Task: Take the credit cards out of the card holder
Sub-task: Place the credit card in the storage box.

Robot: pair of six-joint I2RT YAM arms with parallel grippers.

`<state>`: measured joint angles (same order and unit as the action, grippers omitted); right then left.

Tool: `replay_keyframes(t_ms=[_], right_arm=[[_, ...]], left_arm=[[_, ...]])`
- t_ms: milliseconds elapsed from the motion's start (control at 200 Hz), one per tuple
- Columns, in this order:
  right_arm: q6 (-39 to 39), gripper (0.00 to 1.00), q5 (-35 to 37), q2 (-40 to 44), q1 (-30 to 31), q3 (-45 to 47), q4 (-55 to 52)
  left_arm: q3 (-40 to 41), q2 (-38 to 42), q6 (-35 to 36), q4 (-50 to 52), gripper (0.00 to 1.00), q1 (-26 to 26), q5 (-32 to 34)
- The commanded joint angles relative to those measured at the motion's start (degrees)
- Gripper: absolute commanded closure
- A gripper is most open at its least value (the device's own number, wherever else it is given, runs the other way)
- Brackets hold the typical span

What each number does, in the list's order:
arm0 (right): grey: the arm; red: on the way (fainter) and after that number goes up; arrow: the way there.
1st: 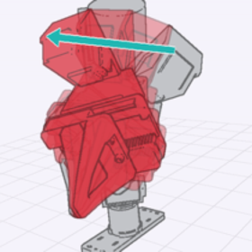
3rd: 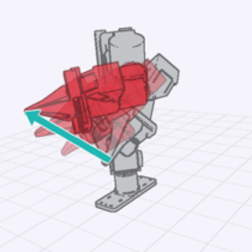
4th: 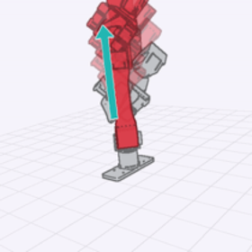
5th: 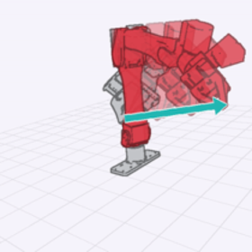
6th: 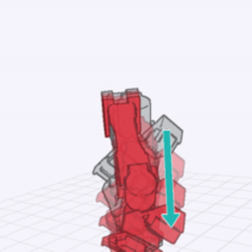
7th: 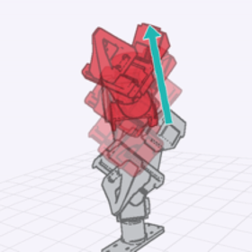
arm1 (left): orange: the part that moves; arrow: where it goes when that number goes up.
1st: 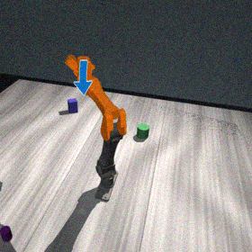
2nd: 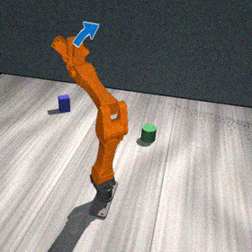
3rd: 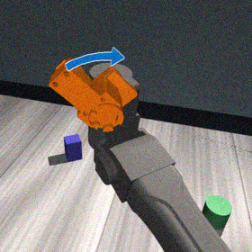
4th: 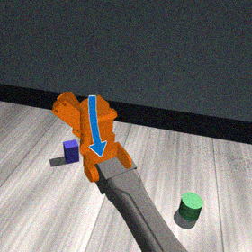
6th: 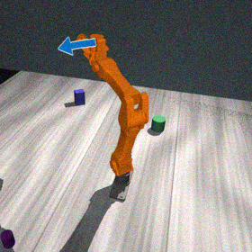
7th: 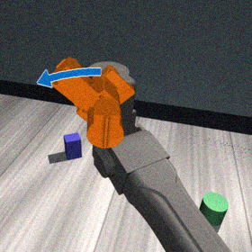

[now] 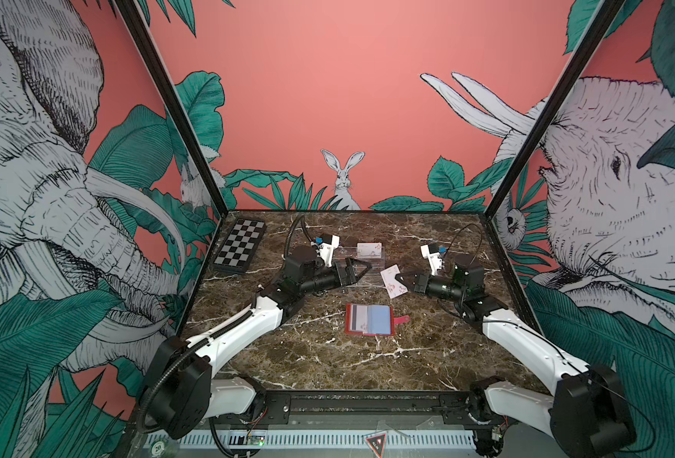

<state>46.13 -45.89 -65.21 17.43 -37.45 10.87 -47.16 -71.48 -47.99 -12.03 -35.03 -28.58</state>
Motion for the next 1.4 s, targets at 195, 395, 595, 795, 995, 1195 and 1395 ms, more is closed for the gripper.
replay_keyframes(t_ms=[195,395,595,795,995,1195,1395], right_arm=[[-18.5,1.0,0.9,5.3,-0.1,-2.5,-4.7],[-32.3,1.0,1.0,5.9,-0.1,-5.3,-10.7],[-48.3,1.0,-0.4,1.1,-0.1,-11.4,-22.1],[-60.9,1.0,0.5,-6.5,-0.1,-20.1,-31.9],[-73.7,1.0,1.7,-15.5,0.0,-29.1,-38.2],[-80.4,1.0,3.6,-23.6,0.1,-37.3,-42.1],[-92.3,1.0,3.6,-30.6,0.2,-45.2,-46.6]], left_arm=[[-1.2,10.9,18.5,11.0,0.01,0.4,13.9],[-1.2,16.5,29.0,12.9,0.01,0.5,17.6],[-0.2,20.5,35.3,13.7,0.01,0.4,16.9],[3.2,23.9,36.8,13.4,0.01,0.4,15.9],[5.6,25.1,36.5,14.0,0.01,0.4,15.5],[6.5,26.0,37.5,15.8,0.01,0.4,16.8],[7.9,26.9,36.3,15.9,0.01,0.4,17.0]])
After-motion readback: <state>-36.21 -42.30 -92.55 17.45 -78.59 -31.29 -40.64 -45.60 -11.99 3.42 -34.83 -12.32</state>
